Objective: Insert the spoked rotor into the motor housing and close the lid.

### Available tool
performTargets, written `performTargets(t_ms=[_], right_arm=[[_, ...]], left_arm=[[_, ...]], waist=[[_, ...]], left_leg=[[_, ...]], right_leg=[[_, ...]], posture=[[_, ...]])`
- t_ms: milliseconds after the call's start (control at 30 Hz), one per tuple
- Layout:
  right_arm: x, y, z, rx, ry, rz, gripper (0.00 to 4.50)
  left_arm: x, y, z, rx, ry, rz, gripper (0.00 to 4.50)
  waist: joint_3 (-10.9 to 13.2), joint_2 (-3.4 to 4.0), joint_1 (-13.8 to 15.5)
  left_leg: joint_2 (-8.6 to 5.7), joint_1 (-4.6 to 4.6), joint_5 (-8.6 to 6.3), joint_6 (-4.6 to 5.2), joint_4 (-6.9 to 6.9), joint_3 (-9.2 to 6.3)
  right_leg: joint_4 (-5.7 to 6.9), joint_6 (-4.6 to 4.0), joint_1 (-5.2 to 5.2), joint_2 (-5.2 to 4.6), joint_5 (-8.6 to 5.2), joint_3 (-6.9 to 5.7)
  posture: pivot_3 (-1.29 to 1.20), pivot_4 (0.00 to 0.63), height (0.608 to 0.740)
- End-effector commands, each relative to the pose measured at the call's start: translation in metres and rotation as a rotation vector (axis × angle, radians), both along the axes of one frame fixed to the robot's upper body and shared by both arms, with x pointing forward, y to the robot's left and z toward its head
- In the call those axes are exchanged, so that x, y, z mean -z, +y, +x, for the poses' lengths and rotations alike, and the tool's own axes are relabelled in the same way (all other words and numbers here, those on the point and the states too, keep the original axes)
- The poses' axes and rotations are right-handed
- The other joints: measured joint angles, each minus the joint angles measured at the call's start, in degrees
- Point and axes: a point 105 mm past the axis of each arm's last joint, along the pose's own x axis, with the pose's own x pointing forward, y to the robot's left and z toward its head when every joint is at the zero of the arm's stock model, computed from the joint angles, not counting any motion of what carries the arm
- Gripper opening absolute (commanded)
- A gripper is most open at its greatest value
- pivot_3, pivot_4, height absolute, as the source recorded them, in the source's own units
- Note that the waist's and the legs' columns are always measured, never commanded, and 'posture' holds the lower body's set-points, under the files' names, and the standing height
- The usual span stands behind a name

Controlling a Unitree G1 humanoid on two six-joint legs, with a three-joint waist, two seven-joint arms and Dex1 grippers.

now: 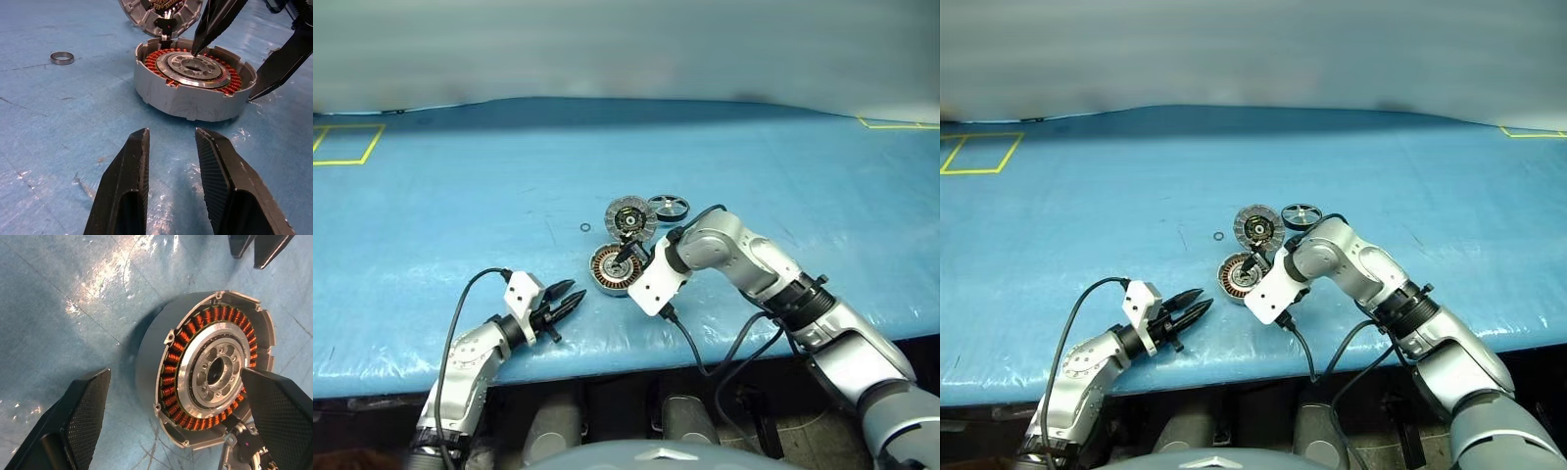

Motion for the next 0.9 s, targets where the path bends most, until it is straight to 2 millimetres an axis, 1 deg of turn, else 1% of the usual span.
performTargets(t_ms=[33, 133, 167, 233, 267, 300, 367, 433, 500, 533, 633, 733, 833, 900], right_arm=[[-0.026, -0.003, 0.000, 0.049, -0.030, 0.106, 4.48], [-0.037, -0.011, -0.002, 0.152, 0.020, 0.215, 4.48], [-0.044, -0.017, -0.003, 0.218, 0.060, 0.302, 4.48], [-0.060, -0.033, -0.006, 0.392, 0.181, 0.557, 4.48], [-0.062, -0.046, -0.008, 0.495, 0.254, 0.683, 4.48], [-0.063, -0.055, -0.011, 0.561, 0.301, 0.756, 4.48], [-0.048, -0.070, -0.021, 0.689, 0.401, 0.846, 4.48], [-0.034, -0.080, -0.026, 0.783, 0.465, 0.908, 4.48], [-0.026, -0.087, -0.025, 0.842, 0.477, 0.969, 4.48], [-0.020, -0.092, -0.024, 0.894, 0.518, 1.038, 4.48], [-0.003, -0.100, -0.024, 0.977, 0.619, 1.134, 4.48], [0.005, -0.102, -0.024, 1.005, 0.635, 1.134, 4.48], [0.006, -0.104, -0.020, 1.030, 0.608, 1.145, 4.48], [0.007, -0.106, -0.017, 1.037, 0.590, 1.123, 4.48]], left_arm=[[-0.005, -0.004, 0.003, 0.018, -0.022, 0.000, 1.56], [-0.009, -0.004, 0.007, 0.018, -0.042, 0.003, 1.56], [-0.012, -0.003, 0.009, 0.014, -0.056, 0.008, 1.56], [-0.018, 0.003, 0.015, -0.002, -0.083, 0.017, 1.56], [-0.021, 0.008, 0.018, -0.014, -0.096, 0.025, 1.56], [-0.022, 0.011, 0.020, -0.022, -0.103, 0.030, 1.56], [-0.027, 0.015, 0.026, -0.035, -0.112, 0.027, 1.56], [-0.028, 0.016, 0.031, -0.026, -0.110, 0.045, 1.56], [-0.028, 0.018, 0.037, -0.026, -0.107, 0.072, 1.56], [-0.028, 0.018, 0.042, -0.020, -0.100, 0.090, 1.56], [-0.028, 0.017, 0.057, -0.001, -0.090, 0.158, 1.56], [-0.034, 0.014, 0.069, 0.015, -0.095, 0.173, 1.56], [-0.036, 0.015, 0.083, 0.035, -0.082, 0.226, 1.56], [-0.034, 0.016, 0.096, 0.024, -0.054, 0.269, 1.56]], waist=[[0.0, 0.00, 0.0], [0.0, -0.01, 0.2], [0.0, -0.01, 0.3], [0.0, -0.03, 1.0], [0.0, -0.03, 1.3], [0.0, -0.04, 1.7], [0.0, -0.02, 2.0], [0.0, -0.01, 2.1], [0.0, 0.04, 1.9], [0.0, 0.07, 1.8], [0.0, 0.06, 1.6], [0.0, 0.07, 1.5], [0.1, 0.06, 1.5], [0.1, 0.07, 1.5]], left_leg=[[0.00, 0.00, 0.00, 0.00, 0.00, 0.00], [0.00, -0.04, 0.00, 0.00, 0.00, -0.01], [0.00, -0.06, 0.00, 0.00, 0.00, -0.01], [0.00, -0.13, 0.00, 0.00, 0.00, -0.06], [0.00, -0.17, -0.02, 0.02, 0.00, -0.08], [0.00, -0.20, -0.03, 0.01, 0.01, -0.11], [0.00, -0.22, -0.09, -0.04, 0.01, -0.16], [0.00, -0.21, -0.10, -0.03, 0.01, -0.17], [0.01, -0.21, -0.11, -0.04, 0.02, -0.14], [0.01, -0.21, -0.11, -0.04, 0.03, -0.12], [0.02, -0.16, -0.08, -0.04, 0.08, -0.08], [0.00, -0.16, -0.07, -0.01, 0.07, -0.05], [-0.04, -0.20, -0.08, 0.02, 0.06, -0.04], [-0.03, -0.19, -0.08, 0.02, 0.06, -0.05]], right_leg=[[0.00, 0.01, 0.00, 0.00, 0.00, 0.00], [-0.01, 0.01, -0.03, -0.01, -0.01, -0.02], [0.00, 0.01, -0.06, -0.02, 0.00, -0.02], [-0.03, -0.04, -0.06, -0.09, 0.02, -0.07], [-0.04, -0.07, -0.09, -0.24, 0.02, -0.09], [-0.05, -0.09, -0.04, -0.25, 0.02, -0.12], [-0.07, -0.13, -0.06, -0.27, 0.00, -0.17], [-0.08, -0.14, -0.04, -0.27, -0.01, -0.20], [-0.06, -0.05, -0.07, -0.25, -0.06, -0.18], [-0.04, 0.16, -0.09, -0.23, -0.18, -0.16], [0.01, 0.23, 0.16, -0.02, -0.17, -0.25], [0.00, 0.24, 0.15, -0.01, -0.16, -0.22], [0.00, 0.24, 0.16, 0.01, -0.16, -0.20], [0.00, 0.24, 0.17, 0.04, -0.16, -0.20]], posture=[[0.00, 0.150, 0.740], [0.00, 0.150, 0.740], [0.00, 0.150, 0.740], [0.00, 0.150, 0.740], [0.00, 0.150, 0.740], [0.00, 0.150, 0.740], [0.00, 0.150, 0.740], [0.00, 0.150, 0.740], [0.00, 0.150, 0.740], [0.00, 0.150, 0.740], [0.00, 0.150, 0.740], [0.00, 0.150, 0.740], [0.00, 0.150, 0.740], [0.00, 0.150, 0.740]])
